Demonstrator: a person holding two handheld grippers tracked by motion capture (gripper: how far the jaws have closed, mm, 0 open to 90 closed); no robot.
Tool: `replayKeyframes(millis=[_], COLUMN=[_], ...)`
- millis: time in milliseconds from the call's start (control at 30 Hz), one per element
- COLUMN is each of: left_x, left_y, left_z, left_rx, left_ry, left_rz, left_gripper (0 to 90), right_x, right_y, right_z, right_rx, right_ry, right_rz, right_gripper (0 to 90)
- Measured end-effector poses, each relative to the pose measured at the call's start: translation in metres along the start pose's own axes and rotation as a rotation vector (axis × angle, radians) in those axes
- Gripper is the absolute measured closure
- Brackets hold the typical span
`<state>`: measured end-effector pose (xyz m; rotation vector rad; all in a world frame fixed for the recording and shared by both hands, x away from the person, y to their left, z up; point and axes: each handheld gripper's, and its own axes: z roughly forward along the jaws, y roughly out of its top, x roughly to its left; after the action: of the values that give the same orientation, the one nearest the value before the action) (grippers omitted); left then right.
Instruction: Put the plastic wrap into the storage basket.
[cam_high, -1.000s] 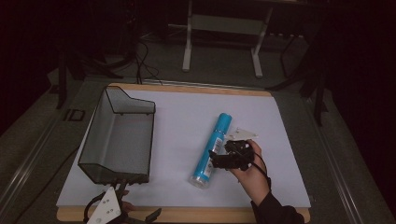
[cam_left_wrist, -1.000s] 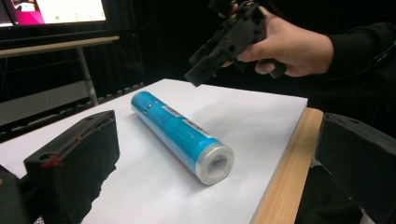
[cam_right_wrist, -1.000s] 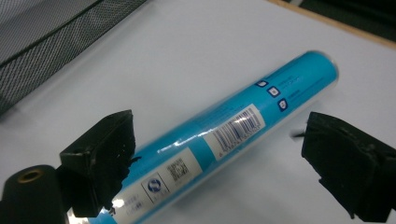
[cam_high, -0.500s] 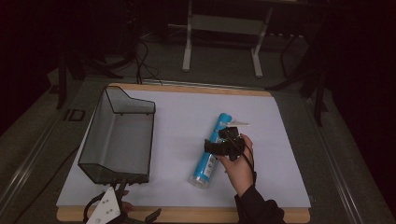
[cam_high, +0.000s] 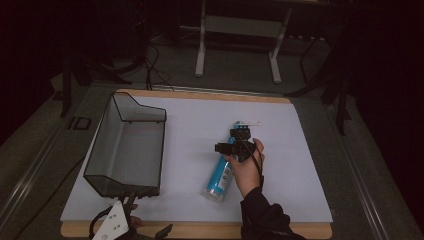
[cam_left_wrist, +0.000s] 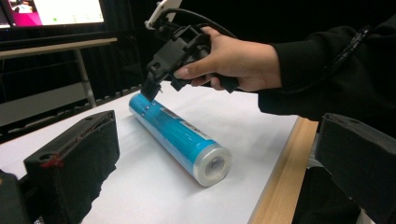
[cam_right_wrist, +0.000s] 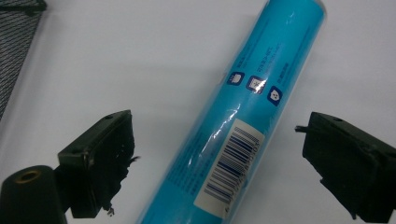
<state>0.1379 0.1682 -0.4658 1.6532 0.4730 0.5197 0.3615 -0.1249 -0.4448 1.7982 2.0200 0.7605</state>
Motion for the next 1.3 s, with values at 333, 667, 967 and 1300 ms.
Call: replayKeyframes(millis=[333,667,967,1300], left_x=[-0.001,-0.001,-0.001,-0.001], left_y=[0.000,0.000,0.000,0.000], left_z=[0.000,-0.001,-0.001,-0.001], left_rx=[-0.002,-0.003,-0.001,0.007], left_ry=[-0.004,0.005,0.002,0.000], left_rz=[0.001,0.010,0.012,0.019], left_gripper=[0.6,0.6,0.6,0.6], right_x=[-0.006,-0.011,-0.016,-0.023], right_y=[0.008,0.012,0.014,0.013], right_z=[0.024,0.043,0.062,0.070], right_rx=[0.088,0.174,0.278,0.316], right_ry=[-0.015,-0.005,-0.030,-0.031], right_rz=[0.129,0.229,0.299,0.388], right_gripper=[9.0,9.0,9.7,16.2])
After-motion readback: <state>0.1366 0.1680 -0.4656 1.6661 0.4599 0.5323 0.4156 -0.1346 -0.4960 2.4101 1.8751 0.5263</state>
